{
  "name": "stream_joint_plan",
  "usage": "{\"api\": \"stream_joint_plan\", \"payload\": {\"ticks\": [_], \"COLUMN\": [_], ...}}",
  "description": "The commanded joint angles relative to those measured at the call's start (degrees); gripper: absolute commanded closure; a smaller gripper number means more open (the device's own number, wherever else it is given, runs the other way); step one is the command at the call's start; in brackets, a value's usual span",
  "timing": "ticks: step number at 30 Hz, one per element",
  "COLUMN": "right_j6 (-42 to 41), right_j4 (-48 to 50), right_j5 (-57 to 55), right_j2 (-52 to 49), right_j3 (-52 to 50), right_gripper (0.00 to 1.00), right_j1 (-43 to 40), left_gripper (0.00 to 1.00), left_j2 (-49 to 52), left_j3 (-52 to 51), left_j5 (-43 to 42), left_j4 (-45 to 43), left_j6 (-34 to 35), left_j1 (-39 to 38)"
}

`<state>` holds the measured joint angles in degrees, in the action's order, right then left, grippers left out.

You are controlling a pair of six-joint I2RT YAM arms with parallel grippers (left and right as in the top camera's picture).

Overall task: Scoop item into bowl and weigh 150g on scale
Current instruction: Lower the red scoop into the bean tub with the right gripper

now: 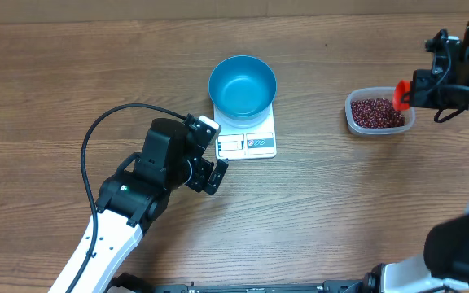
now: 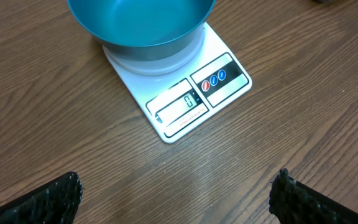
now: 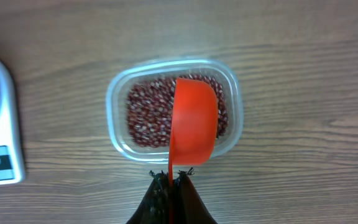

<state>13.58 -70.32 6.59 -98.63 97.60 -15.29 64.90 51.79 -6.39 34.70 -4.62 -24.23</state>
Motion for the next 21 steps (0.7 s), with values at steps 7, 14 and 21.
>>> {"api": "stream_joint_plan", "payload": {"ticks": [7,14,21], "right_j6": [1.25,1.25,1.25], "right_j4": [0.57,1.25,1.77], "right_j5": [-0.94,-0.13,0.11], "right_j2": [-7.21,-9.66,-12.61], "right_j3": [1.03,0.68,-1.77], "right_gripper": [0.96,0.96,0.96], "right_j1": [-3.06,-3.21,-3.04], "left_gripper": [0.0,0.01,0.0], "left_j2": [0.31,0.31,0.31], "left_j3": [-0.28,-0.28,-0.28], "left_j5": [0.42,0.42,0.42], "left_j4": [0.0,0.0,0.0], "left_j6": [0.37,0.37,0.37], "left_j1": [0.22,0.22,0.22]}}
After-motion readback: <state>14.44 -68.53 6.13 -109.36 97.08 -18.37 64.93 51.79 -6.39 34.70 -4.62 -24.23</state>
